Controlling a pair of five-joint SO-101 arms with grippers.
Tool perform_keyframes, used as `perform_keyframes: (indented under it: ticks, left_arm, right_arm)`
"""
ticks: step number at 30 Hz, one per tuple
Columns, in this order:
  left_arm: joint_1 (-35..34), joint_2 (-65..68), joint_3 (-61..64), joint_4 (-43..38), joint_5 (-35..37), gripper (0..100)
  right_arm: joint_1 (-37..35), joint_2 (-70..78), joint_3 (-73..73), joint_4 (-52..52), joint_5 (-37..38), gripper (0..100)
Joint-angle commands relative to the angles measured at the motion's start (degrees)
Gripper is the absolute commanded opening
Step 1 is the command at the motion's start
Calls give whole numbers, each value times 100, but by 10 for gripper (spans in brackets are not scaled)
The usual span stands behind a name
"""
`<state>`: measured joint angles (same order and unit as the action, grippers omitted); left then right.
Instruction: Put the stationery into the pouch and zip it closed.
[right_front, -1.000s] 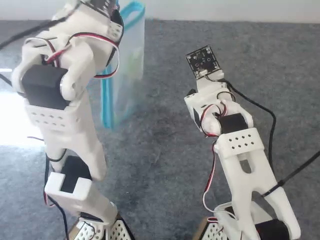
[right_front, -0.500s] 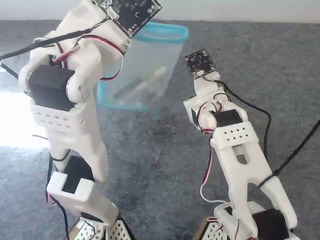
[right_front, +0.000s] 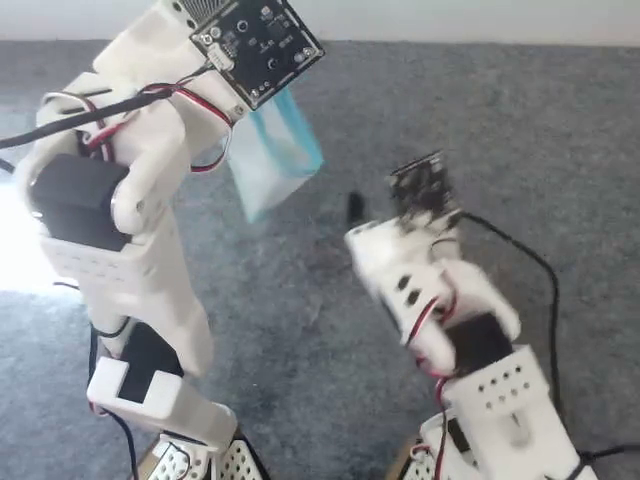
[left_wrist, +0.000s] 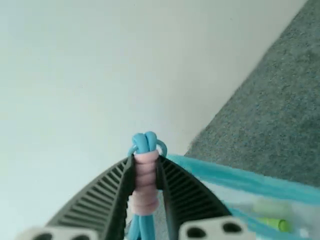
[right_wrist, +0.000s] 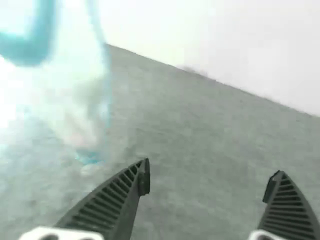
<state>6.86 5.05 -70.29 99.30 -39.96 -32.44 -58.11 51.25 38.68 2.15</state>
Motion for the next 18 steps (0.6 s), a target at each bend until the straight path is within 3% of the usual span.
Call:
perform_keyframes:
  ticks: [1, 10, 18]
  left_arm:
    - [-79, -299, -180, 105, 686, 10]
    - [-53, -299, 435, -18, 1565, 10]
    - [624, -360, 453, 35, 1873, 10]
  right_arm:
    - [-690, -242, -35, -4, -132, 366]
    - [-848, -233, -18, -127, -132, 366]
    - [-505, -180, 193, -1218, -132, 365]
